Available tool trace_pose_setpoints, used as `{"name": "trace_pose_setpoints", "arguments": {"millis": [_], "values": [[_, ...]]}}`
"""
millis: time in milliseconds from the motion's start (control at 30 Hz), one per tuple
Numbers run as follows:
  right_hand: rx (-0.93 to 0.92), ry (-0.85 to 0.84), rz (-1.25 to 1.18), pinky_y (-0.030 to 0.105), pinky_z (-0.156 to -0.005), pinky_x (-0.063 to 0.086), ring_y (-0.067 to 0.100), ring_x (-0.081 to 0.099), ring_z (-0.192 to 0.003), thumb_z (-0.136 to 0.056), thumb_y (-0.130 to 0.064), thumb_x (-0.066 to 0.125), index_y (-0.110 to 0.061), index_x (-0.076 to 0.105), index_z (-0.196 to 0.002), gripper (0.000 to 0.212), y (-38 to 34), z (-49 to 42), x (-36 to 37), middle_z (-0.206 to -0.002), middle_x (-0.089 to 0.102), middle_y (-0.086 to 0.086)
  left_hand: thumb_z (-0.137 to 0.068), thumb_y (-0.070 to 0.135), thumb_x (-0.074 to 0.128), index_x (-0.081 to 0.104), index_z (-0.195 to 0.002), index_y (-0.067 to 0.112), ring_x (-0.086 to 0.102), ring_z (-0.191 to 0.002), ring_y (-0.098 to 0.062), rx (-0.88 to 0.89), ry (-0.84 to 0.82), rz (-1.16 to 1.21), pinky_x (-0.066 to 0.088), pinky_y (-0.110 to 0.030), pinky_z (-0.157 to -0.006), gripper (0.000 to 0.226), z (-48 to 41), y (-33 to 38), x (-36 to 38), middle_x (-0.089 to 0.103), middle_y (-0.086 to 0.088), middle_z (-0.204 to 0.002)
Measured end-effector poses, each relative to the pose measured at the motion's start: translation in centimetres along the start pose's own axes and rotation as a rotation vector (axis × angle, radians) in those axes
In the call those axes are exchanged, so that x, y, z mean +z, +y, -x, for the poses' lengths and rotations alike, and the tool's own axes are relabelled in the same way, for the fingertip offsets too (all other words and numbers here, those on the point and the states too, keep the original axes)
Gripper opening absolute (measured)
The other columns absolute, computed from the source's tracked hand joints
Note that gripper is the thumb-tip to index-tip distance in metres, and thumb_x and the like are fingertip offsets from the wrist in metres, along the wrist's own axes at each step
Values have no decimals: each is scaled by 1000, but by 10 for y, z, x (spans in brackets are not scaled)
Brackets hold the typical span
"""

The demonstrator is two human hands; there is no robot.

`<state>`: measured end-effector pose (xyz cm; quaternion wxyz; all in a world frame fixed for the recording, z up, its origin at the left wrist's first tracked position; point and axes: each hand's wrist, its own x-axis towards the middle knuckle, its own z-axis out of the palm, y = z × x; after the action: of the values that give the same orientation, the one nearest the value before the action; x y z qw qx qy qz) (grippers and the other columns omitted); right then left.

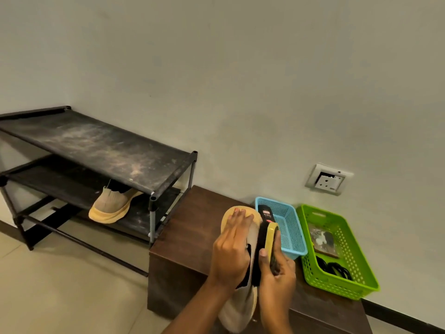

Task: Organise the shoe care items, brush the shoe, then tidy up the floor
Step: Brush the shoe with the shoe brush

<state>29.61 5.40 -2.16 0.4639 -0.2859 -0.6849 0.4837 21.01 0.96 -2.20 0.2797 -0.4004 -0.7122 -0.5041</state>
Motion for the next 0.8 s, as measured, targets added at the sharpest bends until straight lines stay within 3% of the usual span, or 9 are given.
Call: {"name": "trace_pose_setpoints", "arguments": {"millis": [67, 167, 267, 300, 400, 500, 600, 700, 800], "values": [[2, 28, -7, 13, -84, 45, 7, 57, -87, -84, -16, 66, -69, 44, -112, 63, -2, -4, 0, -95, 49, -1, -93, 9, 39, 60, -119, -1, 56, -118, -27, 19, 27, 16, 48, -38, -96, 35, 2, 5, 1, 62, -18, -121], [-106, -50, -20, 6, -81, 42, -5, 55, -89, -82, -13, 65, -49, 51, -123, 57, -9, 2, 0, -95, 49, -12, -99, 22, 39, 51, -126, 1, 49, -124, -19, 27, 25, 39, 43, -34, -102, 36, 0, -1, 1, 59, -15, -126], [7, 21, 23, 19, -81, 43, 7, 55, -85, -86, -14, 65, -70, 43, -109, 65, -6, -2, 0, -96, 50, -3, -87, 6, 42, 57, -123, 0, 48, -125, -20, -5, -2, 51, 46, -39, -97, 39, 5, -1, 3, 59, -15, -126], [12, 30, 15, 22, -82, 44, 7, 56, -84, -85, -14, 66, -66, 43, -112, 63, -8, -3, 0, -95, 50, -1, -88, 8, 42, 55, -124, 1, 48, -125, -21, 7, -6, 58, 45, -39, -98, 38, 6, 0, 3, 60, -16, -126], [-40, -29, 21, 11, -81, 41, -1, 55, -87, -83, -12, 67, -40, 46, -126, 56, -12, 1, -1, -97, 51, -4, -96, 18, 41, 54, -124, -1, 49, -124, -23, 51, 1, 34, 43, -36, -102, 36, -1, -3, 1, 59, -17, -125], [98, 20, 49, 22, -79, 42, 9, 59, -87, -85, -14, 66, -42, 44, -124, 53, -7, -1, -3, -103, 62, 4, -89, 4, 38, 61, -117, -2, 49, -123, -22, 31, 26, 7, 46, -39, -97, 37, 1, -1, 0, 62, -16, -122], [25, 0, 43, 11, -73, 42, 11, 54, -79, -84, -16, 67, -39, 45, -128, 54, -11, 2, -3, -95, 53, 4, -99, 16, 35, 57, -120, -1, 49, -125, -23, 69, 31, 28, 44, -37, -101, 35, -2, 0, 1, 60, -16, -125], [74, 17, 85, 26, -77, 46, 16, 57, -80, -86, -18, 66, -49, 47, -122, 51, -5, -2, -7, -94, 59, 7, -84, 0, 40, 58, -119, 0, 49, -124, -23, 69, 32, 18, 44, -38, -99, 39, -3, 2, 0, 61, -16, -123], [7, 26, 66, 13, -67, 42, 14, 52, -71, -84, -20, 70, -47, 48, -122, 51, -7, -2, -6, -89, 54, 9, -81, 0, 42, 57, -120, 3, 49, -124, -20, 50, 51, 79, 40, -32, -105, 42, -5, 8, 0, 60, -14, -124]]}}
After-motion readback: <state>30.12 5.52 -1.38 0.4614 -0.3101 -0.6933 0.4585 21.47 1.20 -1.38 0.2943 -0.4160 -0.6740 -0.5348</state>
